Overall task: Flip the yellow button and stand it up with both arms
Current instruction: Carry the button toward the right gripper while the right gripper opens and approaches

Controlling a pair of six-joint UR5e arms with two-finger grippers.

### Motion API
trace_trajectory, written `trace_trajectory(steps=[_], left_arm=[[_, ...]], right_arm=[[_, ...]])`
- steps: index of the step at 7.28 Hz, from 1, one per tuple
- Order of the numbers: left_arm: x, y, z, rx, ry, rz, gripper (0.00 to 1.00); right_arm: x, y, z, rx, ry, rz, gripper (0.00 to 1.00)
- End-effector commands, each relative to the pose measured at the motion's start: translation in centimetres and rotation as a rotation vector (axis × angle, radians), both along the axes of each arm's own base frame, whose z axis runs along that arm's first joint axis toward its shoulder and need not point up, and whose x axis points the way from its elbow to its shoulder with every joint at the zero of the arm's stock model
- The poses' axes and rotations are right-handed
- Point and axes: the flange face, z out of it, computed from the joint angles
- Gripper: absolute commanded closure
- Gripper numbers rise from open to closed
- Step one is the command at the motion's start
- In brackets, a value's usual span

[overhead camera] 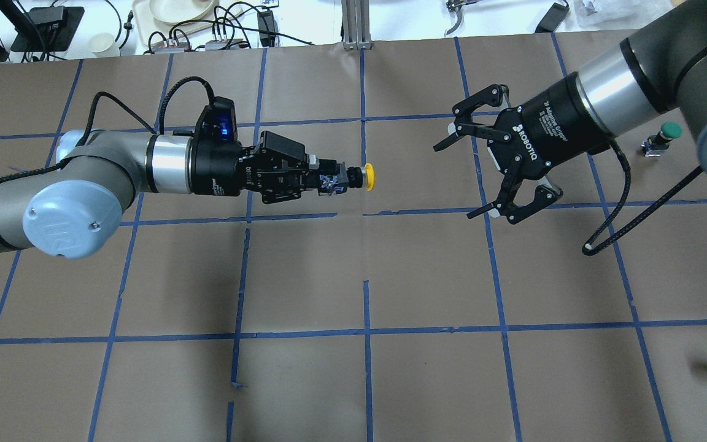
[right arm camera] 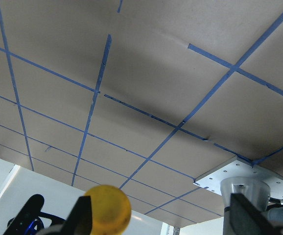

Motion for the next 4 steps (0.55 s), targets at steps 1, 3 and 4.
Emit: trace_trajectory(steps=[1, 3, 4], left_arm=[[-1.7, 0.7, 0.4, 0.001, 0.028, -0.02, 0.93], [-2.0, 0.7, 0.9, 0.009, 0.048, -0.018, 0.93], [-2.0, 0.6, 0.9, 0.009, 0.054, -0.016, 0.93]], right_arm=[[-0.4, -0.6, 0.7, 0.006, -0.06, -0.061, 0.0], [-2.3, -1.6, 3.0, -0.014, -0.073, -0.124, 0.0], [-2.0, -1.5, 2.6, 0.018, -0.11, -0.144, 0.0]])
